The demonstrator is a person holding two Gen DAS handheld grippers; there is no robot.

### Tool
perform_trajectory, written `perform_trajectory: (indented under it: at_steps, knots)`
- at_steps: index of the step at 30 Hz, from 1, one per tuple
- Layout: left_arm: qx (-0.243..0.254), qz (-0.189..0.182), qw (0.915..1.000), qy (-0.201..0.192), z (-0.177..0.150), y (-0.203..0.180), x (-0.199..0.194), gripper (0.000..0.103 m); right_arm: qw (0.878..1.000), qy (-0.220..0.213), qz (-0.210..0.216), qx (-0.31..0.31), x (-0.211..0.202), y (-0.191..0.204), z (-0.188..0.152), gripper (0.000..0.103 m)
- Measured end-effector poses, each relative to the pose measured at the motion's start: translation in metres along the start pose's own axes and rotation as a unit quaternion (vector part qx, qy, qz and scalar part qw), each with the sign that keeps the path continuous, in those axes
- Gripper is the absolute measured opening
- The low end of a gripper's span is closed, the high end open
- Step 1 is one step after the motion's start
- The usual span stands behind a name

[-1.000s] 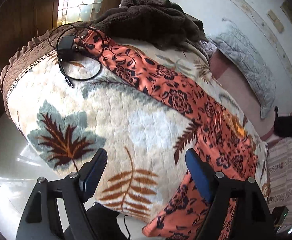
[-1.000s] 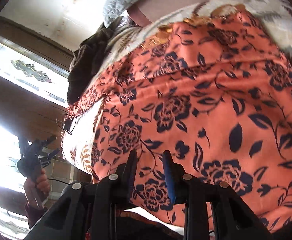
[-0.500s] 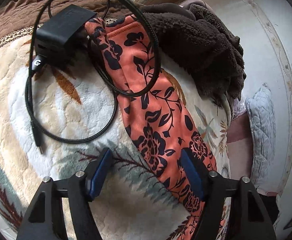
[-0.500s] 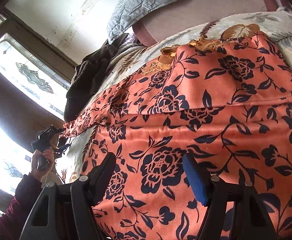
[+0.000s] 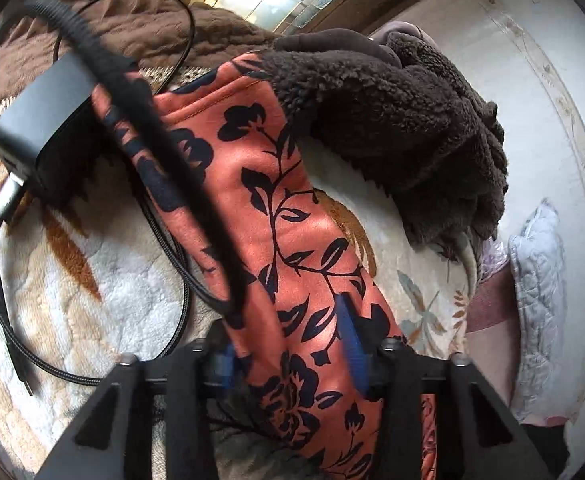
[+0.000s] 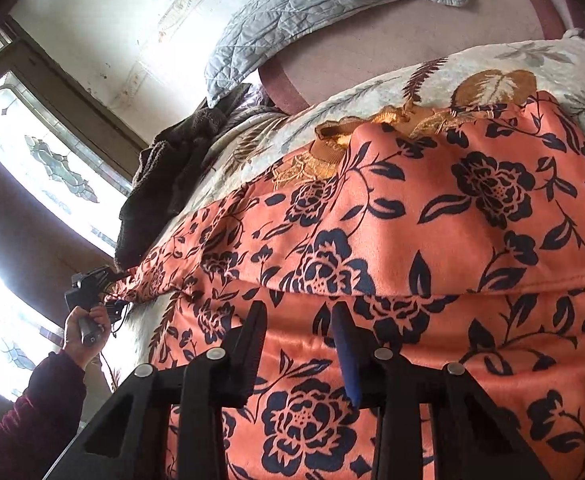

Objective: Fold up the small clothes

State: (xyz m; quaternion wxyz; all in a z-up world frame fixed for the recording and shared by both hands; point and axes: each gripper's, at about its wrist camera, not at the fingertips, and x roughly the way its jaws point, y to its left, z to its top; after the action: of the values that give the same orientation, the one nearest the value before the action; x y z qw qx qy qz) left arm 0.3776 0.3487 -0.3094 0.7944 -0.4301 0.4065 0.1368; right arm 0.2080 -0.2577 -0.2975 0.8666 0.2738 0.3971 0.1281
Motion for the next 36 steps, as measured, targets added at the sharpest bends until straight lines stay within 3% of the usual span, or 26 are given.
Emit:
perform_trajectory:
  at_steps: [1,5,8,10,14,18,20,21,23,26,27,28,30,32,36]
  knots:
    - [0.025,0.016,0.9996,0.001,-0.003,-0.010,0.001,0.003,1.000,-0.006,-0.002,0.005,-0.002,-0.003,0.004,0.029]
    - [0.134,0.013,0.9905,-0.026,-0.031,-0.069,-0.018,0.004,0.998,-0.040,-0.007,0.040,-0.020,-0.018,0.020,0.028]
    - [0.237,-0.011,0.9711,-0.031,-0.072,-0.131,-0.036,0.004,0.995,-0.061,0.001,0.081,-0.036,-0.035,0.030,0.028]
    - [0.305,-0.032,0.9514,-0.022,-0.113,-0.174,-0.046,0.004,0.992,-0.071,0.006,0.106,-0.046,-0.044,0.034,0.028]
    - [0.437,-0.069,0.8969,0.017,-0.219,-0.243,-0.057,0.005,0.985,-0.086,0.019,0.147,-0.061,-0.060,0.037,0.028]
    - [0.523,-0.070,0.8439,0.098,-0.332,-0.274,-0.037,0.006,0.981,-0.096,0.020,0.166,-0.075,-0.071,0.036,0.028]
    - [0.539,-0.066,0.8255,0.153,-0.376,-0.272,-0.025,0.012,0.980,-0.095,0.015,0.175,-0.079,-0.075,0.035,0.029]
    - [0.533,-0.065,0.8250,0.176,-0.387,-0.267,-0.019,0.015,0.979,-0.092,0.012,0.181,-0.080,-0.078,0.034,0.030]
    - [0.514,-0.074,0.8331,0.189,-0.393,-0.253,-0.020,0.043,0.978,-0.078,0.008,0.192,-0.079,-0.084,0.033,0.031]
    - [0.498,-0.111,0.8439,0.166,-0.376,-0.240,-0.036,0.053,0.979,-0.046,0.000,0.200,-0.069,-0.087,0.029,0.035]
    - [0.491,-0.131,0.8479,0.149,-0.366,-0.235,-0.045,0.055,0.980,-0.036,-0.006,0.197,-0.065,-0.085,0.028,0.045]
    - [0.482,-0.155,0.8520,0.132,-0.354,-0.232,-0.051,0.061,0.982,-0.029,-0.013,0.188,-0.060,-0.082,0.027,0.066]
    - [0.460,-0.190,0.8623,0.096,-0.328,-0.224,-0.063,0.073,0.988,-0.030,-0.034,0.150,-0.055,-0.067,0.025,0.070]
    - [0.432,-0.187,0.8803,0.060,-0.300,-0.219,-0.066,0.078,0.994,-0.036,-0.058,0.088,-0.050,-0.044,0.023,0.070]
    - [0.352,-0.101,0.9294,0.045,-0.246,-0.194,-0.041,0.078,0.997,-0.027,-0.069,-0.039,-0.036,0.015,0.014,0.070]
